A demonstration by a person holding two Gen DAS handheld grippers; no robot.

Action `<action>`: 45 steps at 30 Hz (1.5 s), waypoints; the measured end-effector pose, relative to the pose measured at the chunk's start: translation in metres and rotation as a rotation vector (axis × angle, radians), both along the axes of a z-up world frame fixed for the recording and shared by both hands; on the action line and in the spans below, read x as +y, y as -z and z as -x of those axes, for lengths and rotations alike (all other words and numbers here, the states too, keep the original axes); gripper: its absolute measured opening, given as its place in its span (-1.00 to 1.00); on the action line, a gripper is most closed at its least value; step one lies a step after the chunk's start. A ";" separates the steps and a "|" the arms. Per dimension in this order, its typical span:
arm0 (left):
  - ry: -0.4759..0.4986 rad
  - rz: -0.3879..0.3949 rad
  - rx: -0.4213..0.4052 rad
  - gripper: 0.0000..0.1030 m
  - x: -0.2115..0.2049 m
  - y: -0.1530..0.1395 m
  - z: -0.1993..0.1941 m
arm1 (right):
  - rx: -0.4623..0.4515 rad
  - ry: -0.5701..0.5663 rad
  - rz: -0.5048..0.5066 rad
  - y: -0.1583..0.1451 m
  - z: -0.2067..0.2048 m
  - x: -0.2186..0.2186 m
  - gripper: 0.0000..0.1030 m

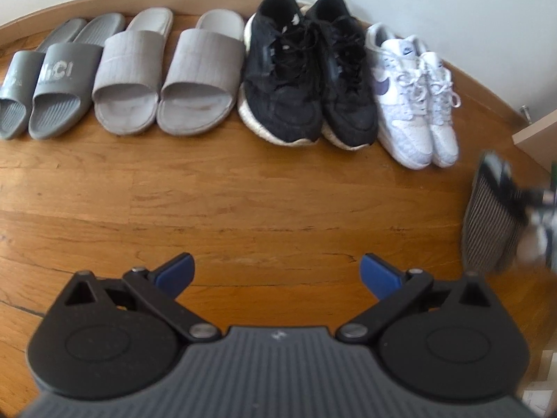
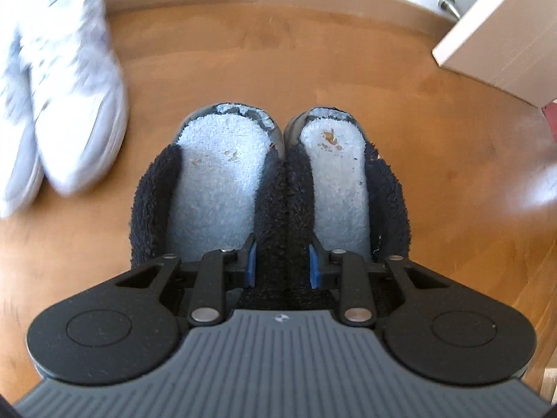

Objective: Organize scattered shoes
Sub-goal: 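Set the dark fuzzy slippers beside the white sneakers and release, then withdraw the right tool from the shoe row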

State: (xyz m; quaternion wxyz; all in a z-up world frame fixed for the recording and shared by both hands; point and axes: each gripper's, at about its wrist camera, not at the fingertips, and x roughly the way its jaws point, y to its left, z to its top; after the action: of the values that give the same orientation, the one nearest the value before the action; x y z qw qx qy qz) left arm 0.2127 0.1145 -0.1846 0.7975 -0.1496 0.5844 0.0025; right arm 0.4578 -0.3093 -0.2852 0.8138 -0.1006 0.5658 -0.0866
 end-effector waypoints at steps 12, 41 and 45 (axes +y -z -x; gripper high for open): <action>-0.078 -0.140 -0.018 0.99 0.030 -0.003 0.007 | -0.100 -0.067 0.057 0.012 -0.113 0.064 -0.52; -0.085 -0.100 -0.023 0.99 0.049 -0.008 0.022 | -0.335 0.149 -0.103 -0.006 -0.022 0.085 0.37; -0.071 -0.091 -0.055 0.99 0.055 -0.012 0.025 | -0.298 0.075 -0.174 -0.006 0.035 0.076 0.21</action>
State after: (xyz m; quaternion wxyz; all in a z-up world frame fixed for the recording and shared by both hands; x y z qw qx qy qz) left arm 0.1872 0.1694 -0.1730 0.8188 -0.1338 0.5557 0.0535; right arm 0.4224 -0.2333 -0.2794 0.8906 0.0056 0.4475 -0.0815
